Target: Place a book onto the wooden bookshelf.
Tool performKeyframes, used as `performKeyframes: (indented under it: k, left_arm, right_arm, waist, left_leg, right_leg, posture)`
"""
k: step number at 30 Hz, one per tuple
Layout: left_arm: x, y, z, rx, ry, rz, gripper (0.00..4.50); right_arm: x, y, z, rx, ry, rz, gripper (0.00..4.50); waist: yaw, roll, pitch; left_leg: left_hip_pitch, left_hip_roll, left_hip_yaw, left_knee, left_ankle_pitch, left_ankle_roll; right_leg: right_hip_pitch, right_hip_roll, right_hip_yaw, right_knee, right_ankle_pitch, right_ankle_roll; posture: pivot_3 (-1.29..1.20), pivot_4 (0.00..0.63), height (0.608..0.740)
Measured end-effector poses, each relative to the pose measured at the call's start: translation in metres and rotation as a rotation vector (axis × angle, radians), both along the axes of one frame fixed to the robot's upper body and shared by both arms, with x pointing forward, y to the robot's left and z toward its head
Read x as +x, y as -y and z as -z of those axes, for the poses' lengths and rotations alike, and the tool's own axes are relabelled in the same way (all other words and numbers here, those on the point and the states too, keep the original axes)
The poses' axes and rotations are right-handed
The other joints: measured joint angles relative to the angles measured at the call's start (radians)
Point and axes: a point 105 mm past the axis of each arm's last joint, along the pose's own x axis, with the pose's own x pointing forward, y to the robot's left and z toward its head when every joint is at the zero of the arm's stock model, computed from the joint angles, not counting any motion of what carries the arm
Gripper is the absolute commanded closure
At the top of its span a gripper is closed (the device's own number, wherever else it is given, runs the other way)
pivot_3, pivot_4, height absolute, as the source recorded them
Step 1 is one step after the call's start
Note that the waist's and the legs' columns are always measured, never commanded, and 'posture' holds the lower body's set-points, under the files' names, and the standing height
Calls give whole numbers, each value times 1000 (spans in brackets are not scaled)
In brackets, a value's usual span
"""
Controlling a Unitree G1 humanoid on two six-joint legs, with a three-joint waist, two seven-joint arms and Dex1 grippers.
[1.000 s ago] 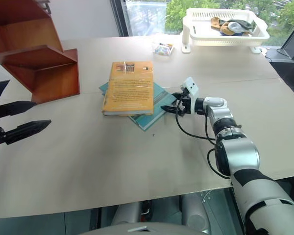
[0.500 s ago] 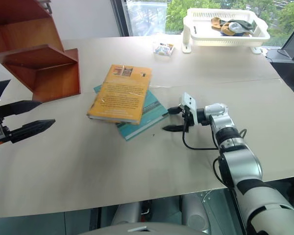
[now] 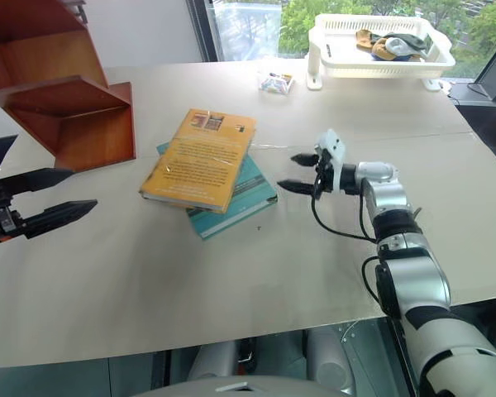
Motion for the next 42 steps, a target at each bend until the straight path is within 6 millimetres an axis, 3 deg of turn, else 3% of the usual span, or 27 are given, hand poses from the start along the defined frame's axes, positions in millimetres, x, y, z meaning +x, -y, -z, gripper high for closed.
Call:
performKeyframes:
  k: [10, 15, 19, 28, 38, 42]
  left_arm:
    - [1, 2, 2, 4, -5, 13, 61]
    - [1, 1, 3, 10, -5, 12, 61]
    - [2, 2, 4, 18, -11, 11, 61]
    - [3, 0, 7, 22, -19, 3, 61]
    - [2, -1, 11, 31, -37, -3, 61]
    - [1, -1, 12, 33, -41, -3, 61]
  right_arm:
    - [-10, -51, 5, -18, -112, -46, 0]
    - [-9, -58, 22, -123, -144, -3, 0]
    - [-9, -63, 20, -193, -101, -22, 0]
    - [-37, -56, 23, -311, -42, -304, 0]
    - [-53, -40, 23, -406, 67, -481, 0]
    - [-59, -23, 44, -507, 43, -513, 0]
  waist:
    - [2, 0, 0]
    - [3, 0, 0]
    - [0, 0, 0]
    - [0, -1, -1]
    - [8, -1, -1]
    - [12, -1, 0]
  left_leg:
    - [-1, 0, 0, 0, 0, 0]
    - [-1, 0, 0, 0, 0, 0]
    - [0, 0, 0, 0, 0, 0]
    - [-1, 0, 0, -1, 0, 0]
    - [0, 0, 0, 0, 0, 1]
    - [-1, 0, 1, 0, 0, 0]
  right_leg:
    - [-1, 0, 0, 0, 0, 0]
    - [-2, -1, 0, 0, 0, 0]
    - [-1, 0, 0, 1, 0, 0]
    - [-1, 0, 0, 0, 0, 0]
    - [-1, 0, 0, 0, 0, 0]
    - [-1, 0, 0, 0, 0, 0]
  posture:
    - [0, 150, 740]
    - [0, 150, 740]
    - [0, 150, 740]
    - [0, 150, 740]
    - [0, 150, 740]
    - [0, 150, 740]
